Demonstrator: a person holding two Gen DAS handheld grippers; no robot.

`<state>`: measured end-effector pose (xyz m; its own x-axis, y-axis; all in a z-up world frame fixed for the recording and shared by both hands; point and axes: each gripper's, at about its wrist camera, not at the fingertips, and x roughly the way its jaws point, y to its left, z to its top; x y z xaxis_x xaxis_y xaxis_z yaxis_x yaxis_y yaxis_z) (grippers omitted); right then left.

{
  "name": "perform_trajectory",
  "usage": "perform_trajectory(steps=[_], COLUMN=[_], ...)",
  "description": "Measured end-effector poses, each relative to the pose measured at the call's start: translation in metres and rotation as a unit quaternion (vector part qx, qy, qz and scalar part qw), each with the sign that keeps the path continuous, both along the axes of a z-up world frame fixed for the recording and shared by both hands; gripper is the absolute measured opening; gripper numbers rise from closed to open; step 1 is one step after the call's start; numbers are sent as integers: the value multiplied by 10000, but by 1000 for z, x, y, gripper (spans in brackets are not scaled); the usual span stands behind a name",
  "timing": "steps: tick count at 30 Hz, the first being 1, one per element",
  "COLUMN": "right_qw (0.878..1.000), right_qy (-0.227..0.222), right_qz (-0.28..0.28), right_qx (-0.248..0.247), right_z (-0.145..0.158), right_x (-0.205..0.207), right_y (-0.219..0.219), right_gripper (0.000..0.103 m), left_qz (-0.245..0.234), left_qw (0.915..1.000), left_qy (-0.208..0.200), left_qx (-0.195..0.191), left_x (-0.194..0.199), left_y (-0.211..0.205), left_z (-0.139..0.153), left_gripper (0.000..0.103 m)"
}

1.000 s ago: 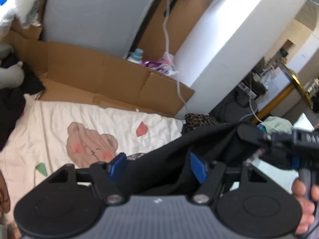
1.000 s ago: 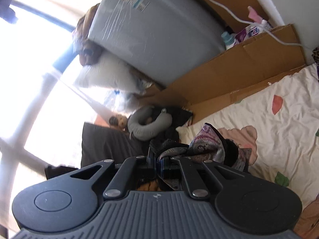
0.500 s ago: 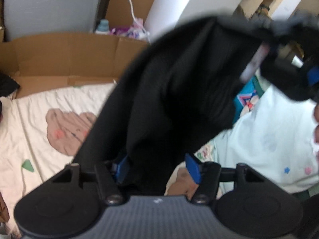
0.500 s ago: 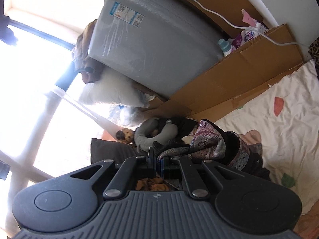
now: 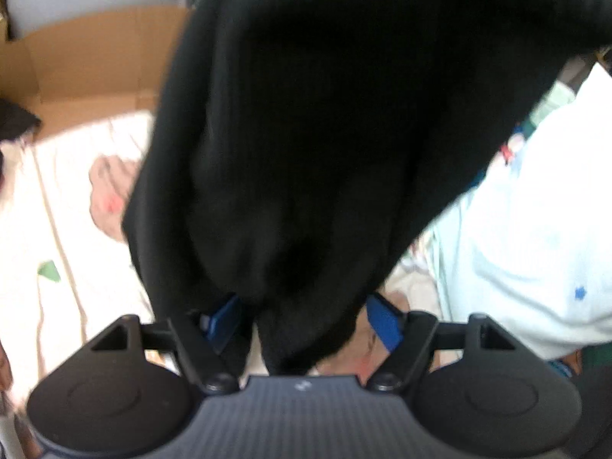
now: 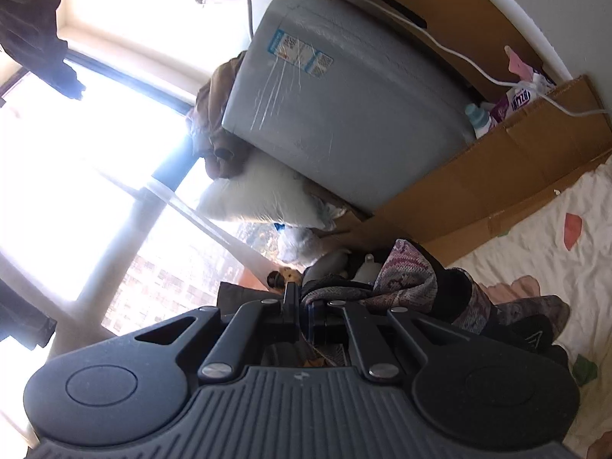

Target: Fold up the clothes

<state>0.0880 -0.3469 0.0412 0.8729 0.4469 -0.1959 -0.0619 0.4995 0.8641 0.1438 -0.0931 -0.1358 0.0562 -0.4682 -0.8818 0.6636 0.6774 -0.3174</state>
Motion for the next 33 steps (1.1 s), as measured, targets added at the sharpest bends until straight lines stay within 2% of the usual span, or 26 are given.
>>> perform_trajectory(steps=[3, 6, 9, 11, 14, 20, 22, 26, 29, 33], right_qw=[10000, 10000, 9999, 9999, 9997, 9995, 9995, 9996, 9996, 9998], right_qy=[-39, -59, -87, -73, -17, 7, 16, -15, -60, -22], right_qz=[-35, -32, -55, -117, -249, -312, -321, -282, -210, -142], right_qx=[52, 48, 12, 31, 44, 0, -17, 57, 152, 157], right_z=[3, 5, 6, 5, 3, 4, 4, 5, 6, 4], right_x=[-2, -2, -3, -5, -8, -8, -8, -8, -8, -10], right_y=[-3, -3, -6, -12, -21, -24, -20, -15, -13, -10], right_gripper=[3, 3, 3, 3, 3, 3, 3, 3, 3, 3], left_qz=[-74, -22, 43, -48, 5, 534, 578, 538, 833, 1275], left_qw=[9992, 9985, 9983, 9978, 9992, 9970, 9972, 9982, 9959, 9910], left_qy=[162, 233, 470, 650, 358, 529, 410, 194, 282, 390], left_qx=[352, 494, 356, 117, -167, -189, -222, 154, 231, 145], left_x=[-6, -6, 1, 5, 6, 18, 12, 4, 15, 34], left_y=[0, 4, 13, 19, 29, 29, 23, 10, 10, 23], left_z=[-20, -30, -25, -15, 3, -12, -13, -23, -28, -30], left_gripper=[67, 63, 62, 64, 72, 66, 66, 66, 68, 66])
